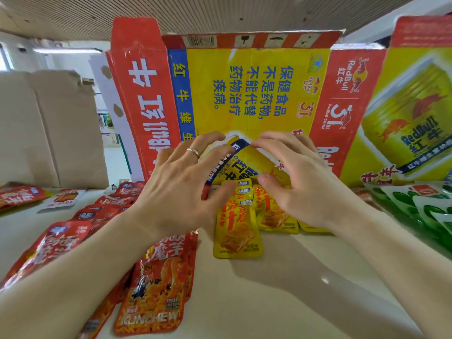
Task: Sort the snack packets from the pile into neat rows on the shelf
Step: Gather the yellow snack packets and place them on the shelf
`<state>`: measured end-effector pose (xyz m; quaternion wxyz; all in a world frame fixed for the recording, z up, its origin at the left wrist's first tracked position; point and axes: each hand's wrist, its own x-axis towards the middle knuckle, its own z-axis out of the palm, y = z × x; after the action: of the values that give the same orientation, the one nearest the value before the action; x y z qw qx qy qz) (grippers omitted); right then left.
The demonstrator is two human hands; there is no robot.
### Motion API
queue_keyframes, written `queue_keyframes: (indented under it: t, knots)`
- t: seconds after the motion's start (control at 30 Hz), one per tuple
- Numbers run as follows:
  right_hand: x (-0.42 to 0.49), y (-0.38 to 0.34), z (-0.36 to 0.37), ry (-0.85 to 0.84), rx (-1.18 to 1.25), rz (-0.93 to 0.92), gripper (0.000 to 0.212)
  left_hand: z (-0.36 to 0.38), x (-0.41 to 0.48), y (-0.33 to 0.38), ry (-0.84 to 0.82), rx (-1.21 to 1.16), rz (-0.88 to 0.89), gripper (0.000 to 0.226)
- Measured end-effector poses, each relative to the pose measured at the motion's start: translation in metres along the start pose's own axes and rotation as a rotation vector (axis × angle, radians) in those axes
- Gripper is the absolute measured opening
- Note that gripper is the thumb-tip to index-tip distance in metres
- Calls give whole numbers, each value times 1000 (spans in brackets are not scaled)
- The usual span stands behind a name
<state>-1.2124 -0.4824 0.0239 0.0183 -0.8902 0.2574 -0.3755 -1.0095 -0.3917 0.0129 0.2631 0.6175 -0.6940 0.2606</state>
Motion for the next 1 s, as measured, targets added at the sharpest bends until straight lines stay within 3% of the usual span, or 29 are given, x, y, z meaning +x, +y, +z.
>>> queue_keyframes:
  t: [0.4, 0.6, 1.0]
  knots:
    - [-8, -36, -7, 102, 43, -117, 55, -41, -25, 39, 10, 293, -47, 54]
    - [-18, -67, -11, 67, 38, -219, 60, -79, -53, 50, -23, 379, -116, 62]
    - [-21, -178, 9, 8, 114, -400, 63, -162, -142, 8, -34, 488, -279, 63]
